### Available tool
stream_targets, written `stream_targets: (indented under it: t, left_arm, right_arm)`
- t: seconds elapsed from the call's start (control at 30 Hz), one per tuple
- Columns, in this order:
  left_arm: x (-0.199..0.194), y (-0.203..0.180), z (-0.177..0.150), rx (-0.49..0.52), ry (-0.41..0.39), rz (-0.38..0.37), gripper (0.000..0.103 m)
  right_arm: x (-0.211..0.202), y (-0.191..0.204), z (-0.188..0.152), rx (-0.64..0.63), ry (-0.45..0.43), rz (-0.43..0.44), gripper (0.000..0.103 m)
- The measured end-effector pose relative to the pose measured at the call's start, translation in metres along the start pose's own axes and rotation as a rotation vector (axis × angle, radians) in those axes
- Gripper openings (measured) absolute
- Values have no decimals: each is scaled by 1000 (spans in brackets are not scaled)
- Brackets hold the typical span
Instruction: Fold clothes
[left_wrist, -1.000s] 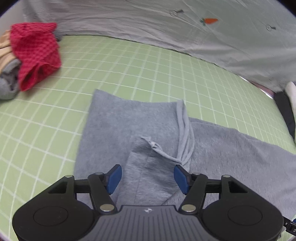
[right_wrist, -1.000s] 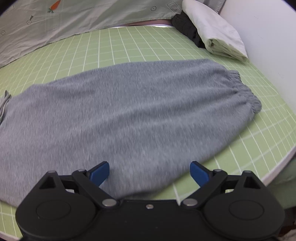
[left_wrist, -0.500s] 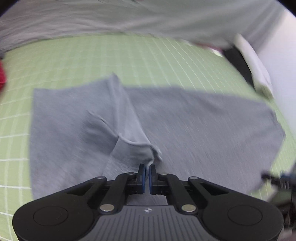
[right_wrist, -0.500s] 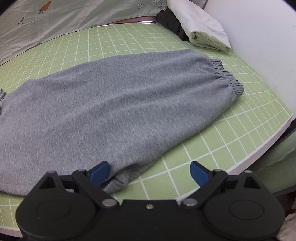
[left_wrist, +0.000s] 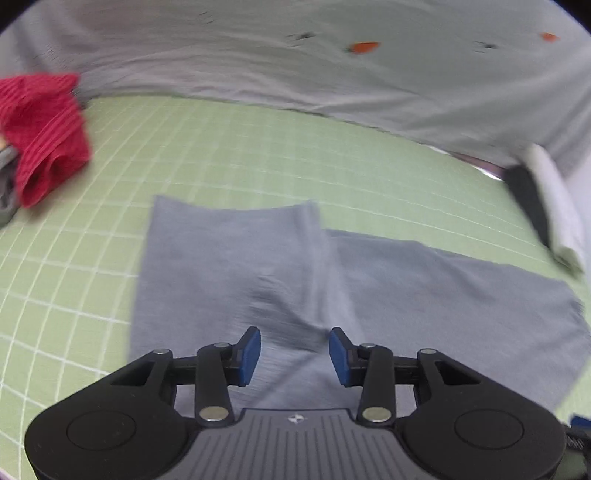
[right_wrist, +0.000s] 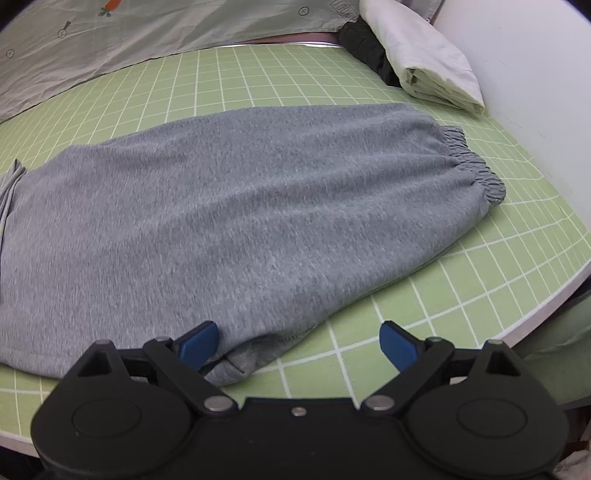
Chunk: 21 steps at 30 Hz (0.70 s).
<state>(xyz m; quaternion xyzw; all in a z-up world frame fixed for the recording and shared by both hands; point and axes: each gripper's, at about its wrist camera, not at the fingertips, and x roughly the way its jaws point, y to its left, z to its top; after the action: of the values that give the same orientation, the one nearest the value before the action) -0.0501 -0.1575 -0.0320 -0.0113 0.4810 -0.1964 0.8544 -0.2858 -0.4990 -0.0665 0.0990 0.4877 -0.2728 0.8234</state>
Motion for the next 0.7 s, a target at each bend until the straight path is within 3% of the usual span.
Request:
stream_targets:
  t: [0.07,0.13,0.2,0.33,0.37,0.43,0.47,0.7]
  left_arm:
    - [13,5,1,-23,38,18,47]
    - [20,6,-2,-15,53,58,58]
    - [26,4,-5,-8,59,96,59]
    - [28,5,-10,-24,70,74,58]
    - [27,4,-11,-20,68,68,54]
    - [25,-1,-14,3,71,50,29]
    - [24,-4,-16,17,80,44,10]
    - [10,-31,-42,137,139,-52,7]
  right_arm:
    - [-1,0,-1,-6,1,1,95]
    - [-2,-2,-1,-11,-1,2,95]
    - [-3,-5,-2,-14,-3,-6,95]
    - [-4,-12,-5,0,5,-21,96]
    - [-3,-14,-6,8,8,-24,95]
    - [-3,-17,-6,26,10,-28,95]
    - [-2,-18,-6,34,11,-29,95]
    - [1,-14,-4,50,12,-20,95]
